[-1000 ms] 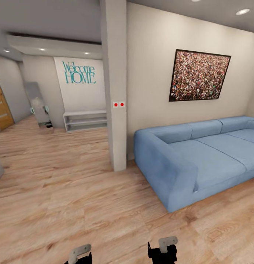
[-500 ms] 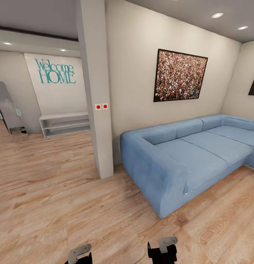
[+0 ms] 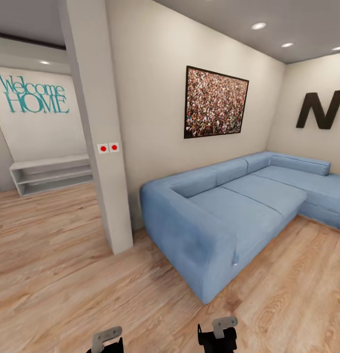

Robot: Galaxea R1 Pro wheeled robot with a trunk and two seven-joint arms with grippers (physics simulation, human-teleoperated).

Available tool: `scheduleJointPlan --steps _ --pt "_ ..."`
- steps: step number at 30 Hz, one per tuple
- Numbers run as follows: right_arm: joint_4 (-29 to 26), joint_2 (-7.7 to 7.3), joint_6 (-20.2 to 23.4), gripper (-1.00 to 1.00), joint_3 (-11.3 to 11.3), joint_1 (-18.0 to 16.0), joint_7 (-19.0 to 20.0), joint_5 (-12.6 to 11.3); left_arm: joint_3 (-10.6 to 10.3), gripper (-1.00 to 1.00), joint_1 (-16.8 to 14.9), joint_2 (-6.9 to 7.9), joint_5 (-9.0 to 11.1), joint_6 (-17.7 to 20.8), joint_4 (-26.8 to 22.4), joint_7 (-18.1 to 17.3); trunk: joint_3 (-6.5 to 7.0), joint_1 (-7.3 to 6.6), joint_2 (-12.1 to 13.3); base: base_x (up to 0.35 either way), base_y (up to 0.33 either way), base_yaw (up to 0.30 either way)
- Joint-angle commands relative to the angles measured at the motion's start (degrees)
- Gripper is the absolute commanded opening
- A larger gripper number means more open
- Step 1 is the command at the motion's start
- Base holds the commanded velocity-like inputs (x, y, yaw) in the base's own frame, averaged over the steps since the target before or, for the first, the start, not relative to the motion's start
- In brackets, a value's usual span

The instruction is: Turn on the radio receiver that's on the table in the living room.

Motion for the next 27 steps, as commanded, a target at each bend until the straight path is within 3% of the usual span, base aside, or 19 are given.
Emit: scheduleJointPlan --steps 1,27 --pt "0.00 0.01 0.00 1.00 0.00 0.00 0.00 0.00 0.00 1.00 0.00 0.00 0.00 0.00 0.00 0.00 0.04 0.00 0.00 0.336 0.095 -0.293" --pt "0.00 0.02 0.00 1.00 0.00 -0.01 0.00 0.00 0.00 1.00 0.00 0.00 0.00 0.00 0.01 0.00 1.16 0.00 0.00 0.335 0.079 -0.293"
